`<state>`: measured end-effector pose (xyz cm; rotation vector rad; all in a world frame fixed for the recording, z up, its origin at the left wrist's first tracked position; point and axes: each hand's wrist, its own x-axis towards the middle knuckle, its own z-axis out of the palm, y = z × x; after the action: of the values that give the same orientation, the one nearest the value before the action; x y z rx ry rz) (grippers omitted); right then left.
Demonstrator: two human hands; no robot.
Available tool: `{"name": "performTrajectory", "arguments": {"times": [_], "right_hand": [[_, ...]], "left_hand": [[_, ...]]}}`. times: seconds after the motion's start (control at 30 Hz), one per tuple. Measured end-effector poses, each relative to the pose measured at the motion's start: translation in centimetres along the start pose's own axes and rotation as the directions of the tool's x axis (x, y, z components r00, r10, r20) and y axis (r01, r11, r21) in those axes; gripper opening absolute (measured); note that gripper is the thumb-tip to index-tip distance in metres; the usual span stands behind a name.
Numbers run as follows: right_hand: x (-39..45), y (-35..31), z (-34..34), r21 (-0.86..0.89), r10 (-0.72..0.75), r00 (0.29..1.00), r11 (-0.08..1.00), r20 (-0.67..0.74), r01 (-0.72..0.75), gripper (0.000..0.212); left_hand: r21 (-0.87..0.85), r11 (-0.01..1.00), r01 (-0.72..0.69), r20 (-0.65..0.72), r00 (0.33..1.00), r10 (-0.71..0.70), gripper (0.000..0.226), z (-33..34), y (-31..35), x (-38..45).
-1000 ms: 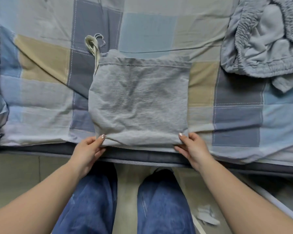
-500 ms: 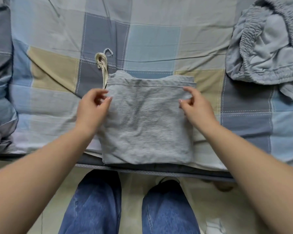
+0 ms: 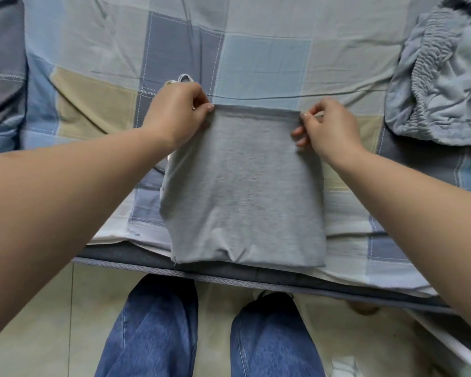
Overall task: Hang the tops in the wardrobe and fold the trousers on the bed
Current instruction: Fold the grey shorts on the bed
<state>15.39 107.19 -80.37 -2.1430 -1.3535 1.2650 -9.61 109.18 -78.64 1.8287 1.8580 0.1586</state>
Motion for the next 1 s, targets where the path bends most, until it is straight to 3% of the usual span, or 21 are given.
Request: {"name": "performTrajectory", "arguments": {"times": [0.1,0.13,0.23,0.33,0.47,0.63,0.7,0.8,0.9,1.0], "right_hand": [[0.0,-0.4,1.1,-0.013,0.036,0.999,0.999,-0.004,-0.036,0.004],[-0.5,-0.5,1.5,-0.051,0.021,1.0,0.998,-0.019,-0.022,0.008],[-3.5,-0.4,3.4,-0.2,-0.219,0.974,0.959,-0.061,0.203,0.032],[-6.2,0.8,5.9,-0.458,-0.398,0.912,0.796,0.097,0.396,0.056],[-5.1,5.0,6.5,-0.664,-0.32,0.922,0.644,0.217,0.38,0.076],[-2.7,8.8,3.5,-0.791,-0.212,0.948,0.524,0.239,0.316,0.082],[-2.9,9.8,1.6,-0.826,-0.128,0.973,0.514,0.192,0.231,0.082],[-4.6,9.6,-0.3,-0.769,-0.113,0.985,0.616,0.129,0.171,0.081],[-8.2,8.2,1.5,-0.675,-0.287,0.934,0.648,0.212,0.352,0.078],[-12.6,7.7,5.0,-0.614,-0.501,0.805,0.538,0.318,0.577,0.073]], "left_hand": [[-0.132,0.984,0.116,-0.028,0.992,-0.121,0.019,1.2,0.8,-0.3],[-0.193,0.973,0.125,-0.035,0.99,-0.134,0.023,1.7,1.3,-1.1],[-0.175,0.982,-0.067,-0.102,0.994,0.05,0.038,3.4,2.7,-4.8],[0.026,0.977,-0.21,-0.002,0.978,0.21,0.054,5.9,2.8,-7.8],[0.265,0.948,-0.175,0.145,0.979,0.141,0.077,8.5,0.0,-7.9],[0.346,0.936,-0.067,0.186,0.983,0.001,0.087,7.6,-4.3,-7.3],[0.372,0.928,-0.02,0.195,0.979,-0.057,0.085,6.8,-5.4,-8.0],[0.354,0.935,0.03,0.174,0.98,-0.098,0.082,6.0,-5.0,-9.7],[0.243,0.959,-0.145,0.146,0.983,0.112,0.078,6.1,-2.6,-12.8],[0.216,0.902,-0.373,0.174,0.924,0.341,0.072,7.5,-0.4,-16.0]]}}
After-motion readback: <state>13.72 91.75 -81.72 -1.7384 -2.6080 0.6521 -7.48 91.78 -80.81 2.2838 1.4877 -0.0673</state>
